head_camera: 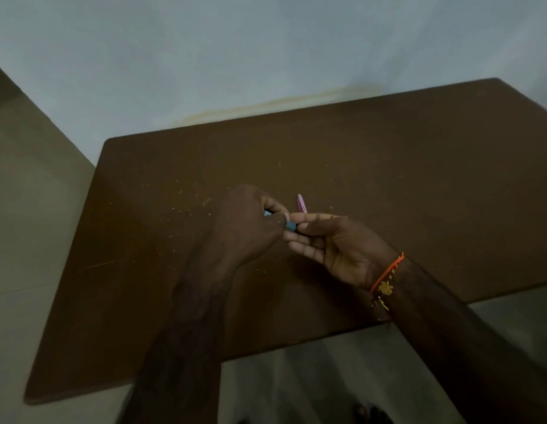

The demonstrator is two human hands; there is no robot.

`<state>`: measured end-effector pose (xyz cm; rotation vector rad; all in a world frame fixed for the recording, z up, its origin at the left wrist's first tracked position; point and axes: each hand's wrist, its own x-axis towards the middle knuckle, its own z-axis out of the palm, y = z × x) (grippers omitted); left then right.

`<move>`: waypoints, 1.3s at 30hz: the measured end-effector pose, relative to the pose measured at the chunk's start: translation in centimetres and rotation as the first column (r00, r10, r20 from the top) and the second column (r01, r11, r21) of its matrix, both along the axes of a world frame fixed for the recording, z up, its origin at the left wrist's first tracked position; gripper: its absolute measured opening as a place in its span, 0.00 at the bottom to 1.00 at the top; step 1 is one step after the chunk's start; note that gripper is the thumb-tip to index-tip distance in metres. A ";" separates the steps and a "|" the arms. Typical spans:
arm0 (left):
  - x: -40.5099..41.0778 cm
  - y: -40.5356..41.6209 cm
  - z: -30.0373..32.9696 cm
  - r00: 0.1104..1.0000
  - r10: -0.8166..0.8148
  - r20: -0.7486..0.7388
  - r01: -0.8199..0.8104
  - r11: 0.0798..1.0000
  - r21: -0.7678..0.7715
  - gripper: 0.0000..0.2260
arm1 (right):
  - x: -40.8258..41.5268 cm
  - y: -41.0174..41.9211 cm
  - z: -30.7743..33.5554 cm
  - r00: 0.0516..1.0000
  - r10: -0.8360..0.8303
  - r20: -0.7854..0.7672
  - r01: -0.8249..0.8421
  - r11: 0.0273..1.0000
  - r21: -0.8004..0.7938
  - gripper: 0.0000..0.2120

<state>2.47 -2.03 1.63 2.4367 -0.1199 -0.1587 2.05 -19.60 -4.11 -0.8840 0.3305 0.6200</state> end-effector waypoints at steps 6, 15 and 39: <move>0.2 0.0 0.2 1.000 0.007 -0.019 -0.007 1.000 0.022 0.06 | 0.3 -0.8 -0.9 0.999 0.040 0.000 -0.040 0.998 -0.043 0.10; 0.2 0.9 0.3 0.996 0.065 0.053 -0.060 0.994 -0.087 0.02 | 0.5 -2.1 0.3 0.972 0.170 0.163 -0.126 0.960 -0.250 0.12; 0.5 -2.2 -3.1 0.907 0.318 -0.276 -0.417 0.589 -0.692 0.05 | 0.8 -0.1 1.9 0.939 -0.202 0.280 0.254 0.953 -0.167 0.07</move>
